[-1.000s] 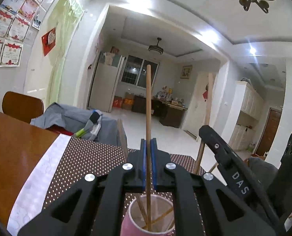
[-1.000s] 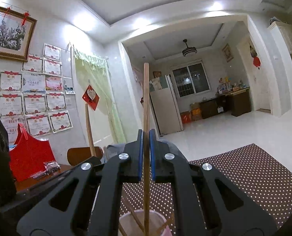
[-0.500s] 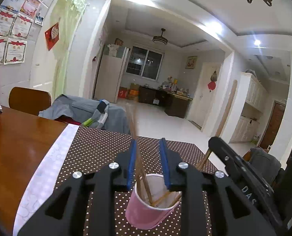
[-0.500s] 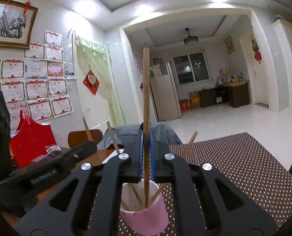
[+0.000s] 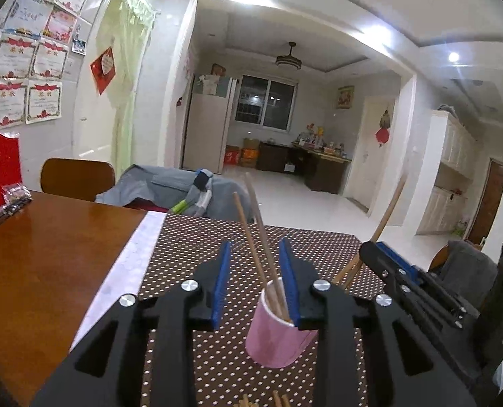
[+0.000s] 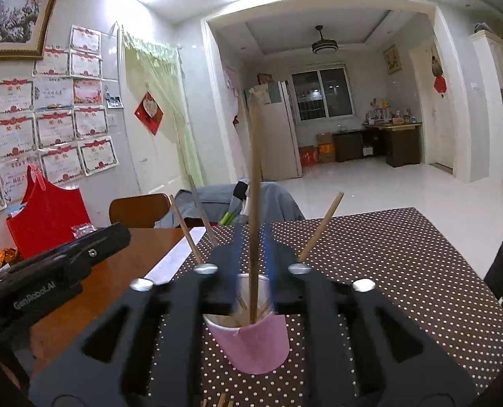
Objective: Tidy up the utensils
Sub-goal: 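Open the right gripper over the cup and return both tools to the pile, then grasp a chopstick with the left gripper while the right gripper grasps another chopstick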
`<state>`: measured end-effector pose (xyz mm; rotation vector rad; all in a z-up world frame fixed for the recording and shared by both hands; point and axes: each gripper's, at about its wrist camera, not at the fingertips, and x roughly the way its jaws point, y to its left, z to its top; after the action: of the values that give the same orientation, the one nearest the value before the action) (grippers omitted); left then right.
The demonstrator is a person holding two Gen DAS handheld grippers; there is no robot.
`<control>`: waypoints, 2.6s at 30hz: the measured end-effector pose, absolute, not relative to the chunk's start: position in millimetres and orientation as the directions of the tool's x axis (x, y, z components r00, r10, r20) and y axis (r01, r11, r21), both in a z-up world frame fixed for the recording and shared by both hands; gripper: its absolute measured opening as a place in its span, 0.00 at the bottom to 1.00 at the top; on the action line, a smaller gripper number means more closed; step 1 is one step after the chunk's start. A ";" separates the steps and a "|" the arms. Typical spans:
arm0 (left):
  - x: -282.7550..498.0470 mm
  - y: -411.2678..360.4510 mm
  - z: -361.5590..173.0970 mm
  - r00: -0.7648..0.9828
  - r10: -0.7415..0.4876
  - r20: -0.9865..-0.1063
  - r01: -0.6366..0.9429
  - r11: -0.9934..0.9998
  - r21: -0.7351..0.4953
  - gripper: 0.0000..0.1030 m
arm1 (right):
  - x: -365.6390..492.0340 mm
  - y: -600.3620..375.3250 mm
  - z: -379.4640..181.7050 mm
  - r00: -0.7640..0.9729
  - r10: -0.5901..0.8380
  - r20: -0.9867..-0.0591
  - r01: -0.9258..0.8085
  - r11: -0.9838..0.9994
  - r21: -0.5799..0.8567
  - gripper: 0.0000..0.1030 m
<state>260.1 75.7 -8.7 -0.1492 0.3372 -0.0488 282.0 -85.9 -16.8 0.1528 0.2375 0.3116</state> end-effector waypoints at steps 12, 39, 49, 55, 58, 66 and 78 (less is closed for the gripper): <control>218.4 90.7 5.0 0.947 -0.047 -0.319 -0.004 0.988 -0.157 0.32 | 236.4 -85.7 3.1 0.942 0.284 -0.178 -0.262 0.956 0.134 0.55; 177.9 92.0 -88.0 0.619 -0.218 -0.755 0.054 0.970 -0.236 0.40 | 192.2 -88.6 -67.2 0.734 0.305 -0.607 -0.303 0.947 0.109 0.55; 188.0 85.3 -150.7 0.470 -0.231 -0.852 0.050 0.970 -0.236 0.26 | 197.1 -87.7 -117.9 0.577 0.323 -0.750 -0.335 0.931 0.144 0.55; 194.3 79.4 -157.2 0.456 -0.208 -0.865 0.047 0.976 -0.210 0.20 | 198.5 -87.3 -126.2 0.543 0.323 -0.775 -0.353 0.925 0.139 0.55; 198.5 77.2 -161.6 0.455 -0.165 -0.875 0.035 0.985 -0.168 0.20 | 197.0 -88.7 -129.7 0.531 0.326 -0.782 -0.361 0.922 0.138 0.55; 205.5 70.7 -156.2 0.457 -0.146 -0.878 0.044 0.989 -0.141 0.20 | 200.9 -87.9 -136.9 0.511 0.325 -0.796 -0.370 0.919 0.138 0.55; 221.7 51.8 -155.2 0.424 -0.050 -0.904 0.043 0.998 -0.035 0.20 | 202.7 -85.8 -141.1 0.483 0.322 -0.814 -0.392 0.911 0.128 0.55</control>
<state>221.7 51.8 -155.2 -0.0068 1.1315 -0.0585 202.7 -85.8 -141.1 -0.0791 0.9743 0.4354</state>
